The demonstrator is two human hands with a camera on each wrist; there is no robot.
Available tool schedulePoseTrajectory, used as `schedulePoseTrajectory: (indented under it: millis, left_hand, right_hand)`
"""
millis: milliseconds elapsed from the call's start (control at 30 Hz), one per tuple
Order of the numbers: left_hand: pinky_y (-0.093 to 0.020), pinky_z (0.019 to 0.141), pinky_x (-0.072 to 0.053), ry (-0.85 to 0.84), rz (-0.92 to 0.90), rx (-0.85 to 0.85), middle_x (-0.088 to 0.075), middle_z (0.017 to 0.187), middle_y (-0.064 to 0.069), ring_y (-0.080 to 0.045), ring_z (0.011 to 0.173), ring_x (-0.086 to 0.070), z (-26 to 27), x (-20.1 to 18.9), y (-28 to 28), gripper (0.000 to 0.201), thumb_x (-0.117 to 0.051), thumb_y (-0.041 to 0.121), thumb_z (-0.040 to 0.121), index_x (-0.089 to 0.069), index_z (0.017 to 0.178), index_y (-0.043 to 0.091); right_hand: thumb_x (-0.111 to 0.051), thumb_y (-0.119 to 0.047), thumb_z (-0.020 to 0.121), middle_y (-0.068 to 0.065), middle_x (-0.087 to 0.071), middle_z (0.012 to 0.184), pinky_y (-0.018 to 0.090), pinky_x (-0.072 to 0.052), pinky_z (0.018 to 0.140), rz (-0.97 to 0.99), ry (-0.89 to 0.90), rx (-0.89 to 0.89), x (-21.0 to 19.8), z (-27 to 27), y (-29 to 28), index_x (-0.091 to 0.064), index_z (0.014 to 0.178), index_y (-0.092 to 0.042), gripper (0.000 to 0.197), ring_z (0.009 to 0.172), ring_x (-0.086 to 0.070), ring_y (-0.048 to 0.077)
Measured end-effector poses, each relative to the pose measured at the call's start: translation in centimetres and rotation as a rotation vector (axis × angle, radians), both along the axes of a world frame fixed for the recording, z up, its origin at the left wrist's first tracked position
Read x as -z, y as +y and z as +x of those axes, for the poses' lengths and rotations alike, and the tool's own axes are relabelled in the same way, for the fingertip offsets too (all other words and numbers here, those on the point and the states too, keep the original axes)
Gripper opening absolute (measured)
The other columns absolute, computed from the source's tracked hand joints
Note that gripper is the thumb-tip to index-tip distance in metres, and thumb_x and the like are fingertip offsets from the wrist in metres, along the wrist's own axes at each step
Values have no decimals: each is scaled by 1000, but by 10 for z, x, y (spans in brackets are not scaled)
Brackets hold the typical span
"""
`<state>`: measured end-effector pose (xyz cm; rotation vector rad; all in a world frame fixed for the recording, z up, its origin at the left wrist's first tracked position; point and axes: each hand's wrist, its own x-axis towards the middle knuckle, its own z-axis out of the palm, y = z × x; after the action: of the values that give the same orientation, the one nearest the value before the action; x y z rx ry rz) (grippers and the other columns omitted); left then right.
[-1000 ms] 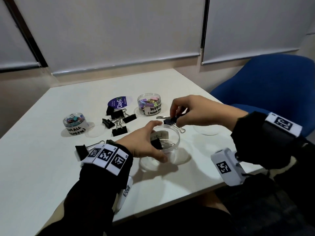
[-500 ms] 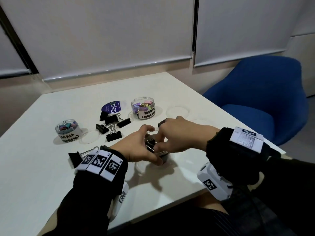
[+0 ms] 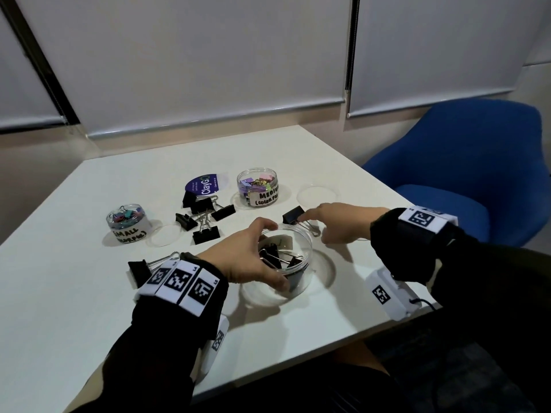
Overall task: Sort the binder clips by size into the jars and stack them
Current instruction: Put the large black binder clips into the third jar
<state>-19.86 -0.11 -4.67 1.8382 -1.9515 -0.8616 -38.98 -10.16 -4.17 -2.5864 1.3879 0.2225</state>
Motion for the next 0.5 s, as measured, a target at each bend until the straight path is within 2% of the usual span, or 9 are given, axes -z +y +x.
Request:
schedulePoseTrajectory:
  millis: [67,100,133,200,267,333,367,433,500]
  left_hand:
    - [-16,83,-40,-6,6,-7,-54,115,8,-9,103,-55,0,0,2,103,-94,28,54,-31,136,29]
    - [-16,83,-40,-4,7,-12,-53,113,9,-9,103,-55,1,0,3,103,-94,28,54,-31,135,29]
    - [-16,82,-40,-2,9,-19,-53,110,11,-8,102,-55,1,0,4,102,-94,27,54,-31,135,28]
    - [-17,82,-40,-12,6,-34,-53,112,9,-9,101,-56,1,0,5,103,-93,29,54,-31,135,27]
    - [-19,84,-41,-27,3,-42,-54,116,6,-11,103,-56,2,-1,6,106,-93,31,53,-29,137,27]
    - [-19,84,-42,-20,10,-45,-54,115,6,-11,101,-57,2,-1,7,108,-94,32,52,-28,138,27]
    - [-19,84,-42,-15,12,-46,-54,113,7,-10,100,-57,2,0,7,108,-94,32,52,-28,138,27]
    - [-17,81,-41,-18,5,-44,-54,111,9,-8,99,-57,2,-1,9,108,-94,33,52,-29,138,27]
    - [-16,78,-41,-31,-2,-43,-55,112,8,-8,99,-57,2,-1,10,108,-94,35,51,-29,137,27]
  right_hand:
    - [-50,-3,84,9,-45,140,37,-44,99,15,31,-18,3,5,-3,-29,147,-33,73,121,-50,28]
    - [-51,-4,85,8,-46,140,36,-45,98,18,87,-38,4,8,-4,-31,147,-27,69,119,-51,28]
    - [-52,-6,86,9,-51,136,33,-47,93,21,147,-48,5,12,-4,-37,144,-19,61,115,-53,27]
    - [-55,-10,86,9,-63,121,29,-47,81,2,184,-62,4,17,-5,-55,127,-10,41,102,-58,26]
    - [-61,-15,84,7,-69,111,31,-50,83,-64,90,-51,-1,21,-10,-66,115,-12,31,99,-61,26]
    - [-64,-17,81,3,-68,112,32,-51,83,-172,-25,-35,-3,25,-17,-65,116,-20,35,101,-61,24]
    - [-65,-16,80,2,-64,115,32,-50,84,-204,-55,-46,-1,27,-20,-60,122,-23,43,104,-58,24]
    - [-69,-17,78,2,-58,120,30,-45,87,-160,-19,-124,6,33,-23,-49,136,-29,62,112,-54,23]
    - [-73,-17,76,1,-56,119,29,-43,85,-88,58,-192,15,38,-23,-51,133,-30,62,112,-54,22]
